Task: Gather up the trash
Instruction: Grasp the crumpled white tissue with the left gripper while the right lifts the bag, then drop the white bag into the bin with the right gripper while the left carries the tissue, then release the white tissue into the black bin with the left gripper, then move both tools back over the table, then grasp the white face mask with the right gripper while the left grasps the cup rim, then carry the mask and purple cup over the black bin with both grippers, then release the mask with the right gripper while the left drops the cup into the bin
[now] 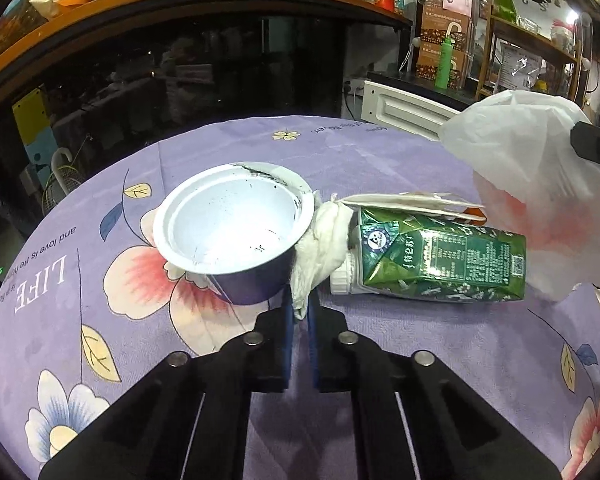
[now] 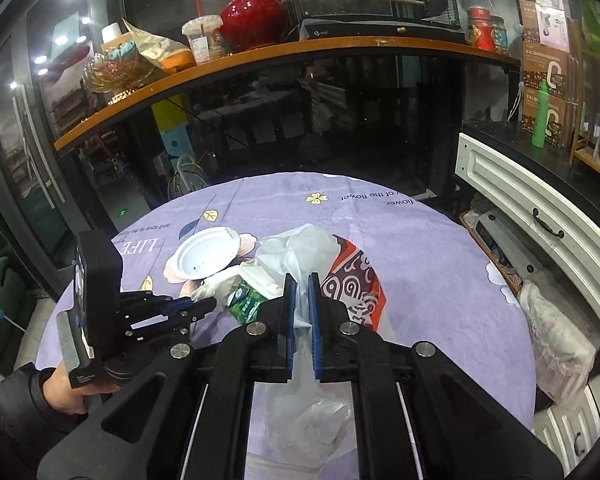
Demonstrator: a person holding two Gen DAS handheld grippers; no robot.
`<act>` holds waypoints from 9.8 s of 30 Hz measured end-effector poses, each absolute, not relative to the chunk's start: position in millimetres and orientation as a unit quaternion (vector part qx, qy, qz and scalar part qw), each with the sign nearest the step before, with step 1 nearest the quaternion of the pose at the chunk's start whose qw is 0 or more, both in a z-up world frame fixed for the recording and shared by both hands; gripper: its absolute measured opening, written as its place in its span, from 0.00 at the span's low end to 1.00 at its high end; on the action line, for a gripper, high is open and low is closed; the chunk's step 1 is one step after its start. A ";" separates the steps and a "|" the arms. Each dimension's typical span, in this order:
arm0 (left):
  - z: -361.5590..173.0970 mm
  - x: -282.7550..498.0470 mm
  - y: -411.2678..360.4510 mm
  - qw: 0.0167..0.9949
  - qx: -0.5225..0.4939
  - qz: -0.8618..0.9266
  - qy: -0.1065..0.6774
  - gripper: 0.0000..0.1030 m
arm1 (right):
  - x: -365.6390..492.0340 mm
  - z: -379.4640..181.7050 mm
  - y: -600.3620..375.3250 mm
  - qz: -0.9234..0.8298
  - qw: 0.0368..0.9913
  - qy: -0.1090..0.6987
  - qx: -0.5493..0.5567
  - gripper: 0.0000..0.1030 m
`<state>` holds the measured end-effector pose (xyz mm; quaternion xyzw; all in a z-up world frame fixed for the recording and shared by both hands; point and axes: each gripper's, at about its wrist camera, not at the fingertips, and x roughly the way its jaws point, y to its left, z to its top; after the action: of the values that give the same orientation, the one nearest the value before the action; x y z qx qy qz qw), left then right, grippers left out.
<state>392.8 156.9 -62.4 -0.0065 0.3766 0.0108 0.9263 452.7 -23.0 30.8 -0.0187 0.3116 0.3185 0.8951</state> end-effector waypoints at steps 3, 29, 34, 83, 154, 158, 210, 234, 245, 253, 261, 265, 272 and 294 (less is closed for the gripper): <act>-56.6 379.0 157.0 0.930 -0.006 0.012 0.368 0.05 | 442.0 34.6 -31.5 0.318 0.898 0.304 -0.012 0.07; 2.6 215.3 54.1 0.956 -0.030 -0.080 0.281 0.05 | 264.7 49.1 -201.7 0.260 0.929 0.250 0.078 0.07; 4.7 197.7 5.7 0.953 -0.021 -0.131 0.273 0.05 | 237.2 42.2 -246.4 0.226 0.937 0.249 0.094 0.07; -110.4 228.6 -227.0 0.841 0.067 -0.303 0.442 0.21 | 180.4 -72.4 -410.7 -0.002 0.937 0.312 0.157 0.70; -42.8 280.8 145.7 0.939 -0.016 -0.009 0.342 0.90 | 409.2 -0.6 21.6 0.336 0.877 0.316 -0.136 0.80; -44.8 290.8 153.8 0.938 -0.022 -0.009 0.346 0.91 | 443.0 -7.2 42.1 0.327 0.873 0.325 -0.156 0.75; -51.2 394.4 151.1 0.918 0.157 0.021 0.364 0.08 | 478.8 19.5 -13.1 0.332 0.888 0.314 -0.056 0.05; 10.6 230.9 86.7 0.958 -0.008 -0.080 0.274 0.08 | 313.0 42.2 -119.2 0.321 0.908 0.271 -0.006 0.05; 6.9 198.9 -12.4 0.945 -0.003 -0.182 0.273 0.08 | 247.3 10.0 -223.8 0.226 0.931 0.285 0.033 0.05; 2.9 192.3 -89.8 0.928 0.014 -0.256 0.272 0.08 | 221.3 -31.5 -288.1 0.151 0.937 0.309 0.055 0.06; -11.5 191.5 -151.1 0.907 0.032 -0.305 0.288 0.08 | 223.9 -87.7 -323.9 0.105 0.927 0.351 0.076 0.05; -25.8 196.3 -171.8 0.894 0.034 -0.321 0.310 0.08 | 234.9 -122.5 -338.8 0.084 0.917 0.380 0.091 0.06; -59.5 208.1 -199.0 0.873 0.045 -0.330 0.355 0.08 | 230.1 -152.8 -364.2 0.043 0.907 0.398 0.132 0.50; -134.3 218.6 -257.1 0.830 0.108 -0.331 0.435 0.08 | 185.1 -154.6 -441.5 -0.048 0.908 0.379 0.172 0.62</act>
<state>218.6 -257.1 -134.3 0.1082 0.4349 -0.3308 0.8305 185.1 -441.5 -154.6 0.1723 0.3788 -0.0482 0.9080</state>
